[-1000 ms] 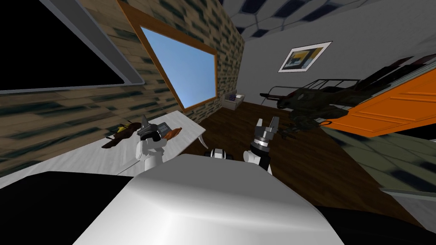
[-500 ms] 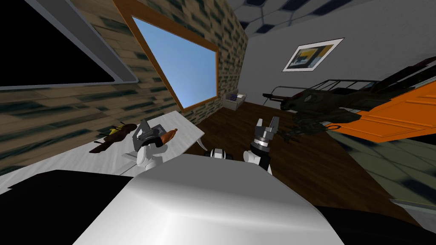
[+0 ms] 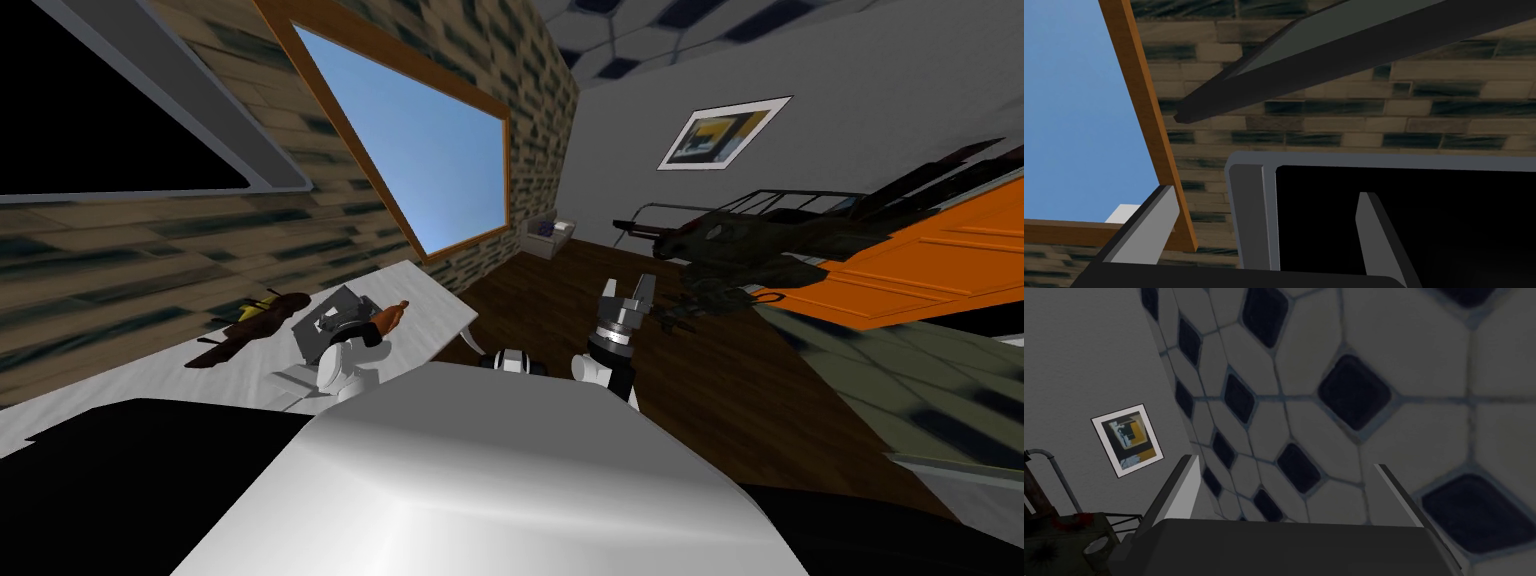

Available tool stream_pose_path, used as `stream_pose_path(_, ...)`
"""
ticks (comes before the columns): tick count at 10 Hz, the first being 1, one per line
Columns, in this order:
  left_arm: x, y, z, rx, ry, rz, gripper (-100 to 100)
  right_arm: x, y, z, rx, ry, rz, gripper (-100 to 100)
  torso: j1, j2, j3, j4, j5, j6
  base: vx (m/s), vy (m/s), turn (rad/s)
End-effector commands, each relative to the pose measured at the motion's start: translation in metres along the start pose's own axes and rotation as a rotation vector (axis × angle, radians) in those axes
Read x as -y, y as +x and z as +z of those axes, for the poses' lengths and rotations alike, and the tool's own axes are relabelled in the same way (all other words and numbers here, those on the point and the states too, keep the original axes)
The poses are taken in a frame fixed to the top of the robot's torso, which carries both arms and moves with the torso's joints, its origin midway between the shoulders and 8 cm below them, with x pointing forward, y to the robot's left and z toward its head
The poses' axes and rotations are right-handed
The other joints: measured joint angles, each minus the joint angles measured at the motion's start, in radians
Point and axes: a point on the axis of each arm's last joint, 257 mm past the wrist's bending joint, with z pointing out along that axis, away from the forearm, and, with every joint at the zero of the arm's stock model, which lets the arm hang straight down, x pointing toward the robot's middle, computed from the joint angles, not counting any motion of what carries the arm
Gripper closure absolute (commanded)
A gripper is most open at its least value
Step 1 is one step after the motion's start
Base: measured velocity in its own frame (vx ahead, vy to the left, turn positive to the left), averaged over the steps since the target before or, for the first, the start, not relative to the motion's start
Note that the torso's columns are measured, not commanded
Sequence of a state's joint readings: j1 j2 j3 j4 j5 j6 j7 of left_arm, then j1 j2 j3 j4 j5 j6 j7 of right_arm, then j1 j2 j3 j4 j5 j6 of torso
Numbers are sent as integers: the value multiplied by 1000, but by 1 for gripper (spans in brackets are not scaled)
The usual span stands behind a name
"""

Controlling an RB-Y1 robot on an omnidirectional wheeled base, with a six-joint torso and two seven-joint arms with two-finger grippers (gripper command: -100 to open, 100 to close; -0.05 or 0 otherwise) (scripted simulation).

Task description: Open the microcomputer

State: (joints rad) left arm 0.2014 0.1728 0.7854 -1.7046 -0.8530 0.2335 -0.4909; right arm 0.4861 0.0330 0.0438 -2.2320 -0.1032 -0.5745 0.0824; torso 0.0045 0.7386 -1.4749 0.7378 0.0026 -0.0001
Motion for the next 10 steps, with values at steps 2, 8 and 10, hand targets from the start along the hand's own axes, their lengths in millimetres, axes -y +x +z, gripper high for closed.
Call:
stream_pose_path(2, -7, -12, 8, 0, -33, 2, -100, 0, 0, 0, 0, 0, 0, 0, -5, -2, -2, 0, -3, 0, -57, 3, -87)
stream_pose_path(8, -15, -37, 20, 1, -81, 5, -100, 0, 0, 0, 0, 0, 0, 0, -4, 0, -1, 0, -3, 0, -55, -8, -82)
stream_pose_path(10, -17, -49, 25, 0, -100, 7, -100, 0, 0, 0, 0, 0, 0, 0, -5, -1, -1, 0, -3, 0, -64, -13, -94)
